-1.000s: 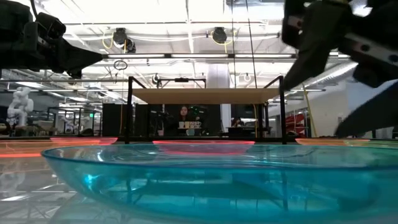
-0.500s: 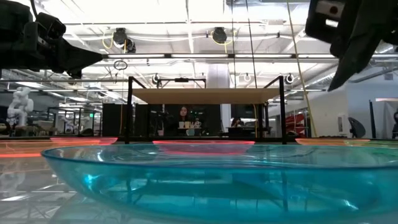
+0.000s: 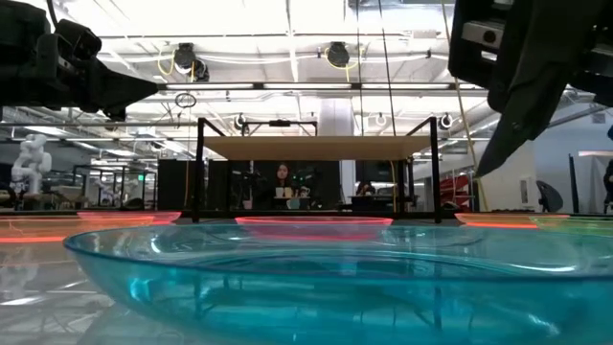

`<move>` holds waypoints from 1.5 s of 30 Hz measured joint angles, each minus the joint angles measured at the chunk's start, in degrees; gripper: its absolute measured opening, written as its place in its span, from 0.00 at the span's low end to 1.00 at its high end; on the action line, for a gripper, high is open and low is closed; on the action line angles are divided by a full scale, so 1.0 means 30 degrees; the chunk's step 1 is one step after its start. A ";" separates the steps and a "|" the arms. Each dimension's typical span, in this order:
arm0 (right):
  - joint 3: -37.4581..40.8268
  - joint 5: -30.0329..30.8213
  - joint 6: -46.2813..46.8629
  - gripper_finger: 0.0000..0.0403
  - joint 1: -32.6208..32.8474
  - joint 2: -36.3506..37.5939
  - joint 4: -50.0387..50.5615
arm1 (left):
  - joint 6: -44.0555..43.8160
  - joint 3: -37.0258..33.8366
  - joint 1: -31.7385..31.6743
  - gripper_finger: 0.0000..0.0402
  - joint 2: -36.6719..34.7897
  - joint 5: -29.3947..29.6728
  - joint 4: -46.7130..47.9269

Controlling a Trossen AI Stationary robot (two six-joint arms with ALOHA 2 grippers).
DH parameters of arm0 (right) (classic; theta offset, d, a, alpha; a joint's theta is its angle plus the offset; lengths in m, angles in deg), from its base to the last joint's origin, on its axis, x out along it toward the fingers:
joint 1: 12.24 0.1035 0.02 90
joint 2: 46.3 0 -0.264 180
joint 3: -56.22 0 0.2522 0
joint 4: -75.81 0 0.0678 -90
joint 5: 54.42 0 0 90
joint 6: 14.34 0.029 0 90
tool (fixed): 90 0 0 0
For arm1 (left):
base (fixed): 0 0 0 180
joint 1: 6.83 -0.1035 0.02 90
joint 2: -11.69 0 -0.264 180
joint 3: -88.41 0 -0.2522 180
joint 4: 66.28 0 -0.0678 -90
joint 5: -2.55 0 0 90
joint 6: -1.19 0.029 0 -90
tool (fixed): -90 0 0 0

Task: Place and stack plates onto a shelf
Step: Put the left blue plate on the shelf

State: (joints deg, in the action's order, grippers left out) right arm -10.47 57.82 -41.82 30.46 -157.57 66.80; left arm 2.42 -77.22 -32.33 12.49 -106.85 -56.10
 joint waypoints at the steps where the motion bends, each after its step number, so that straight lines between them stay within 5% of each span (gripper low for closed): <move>1: 0.0000 0.0002 -0.0120 0.54 -0.0035 -0.0007 0.0030 | 0.0000 0.0000 0.0001 0.05 -0.0004 0.0000 -0.0007; 10: 0.0036 0.0102 -0.1910 0.49 -0.0250 -0.0051 0.0178 | 0.0000 0.0000 0.0001 0.05 0.0000 0.0000 -0.0007; 45: 0.0095 0.0066 -0.2072 0.03 -0.0753 -0.0904 0.1401 | 0.0000 0.0000 -0.0002 0.05 0.0000 -0.0006 -0.0007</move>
State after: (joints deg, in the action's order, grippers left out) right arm -10.18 58.02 -48.04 28.20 -160.28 71.00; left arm 2.42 -77.22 -32.33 12.49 -106.87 -56.12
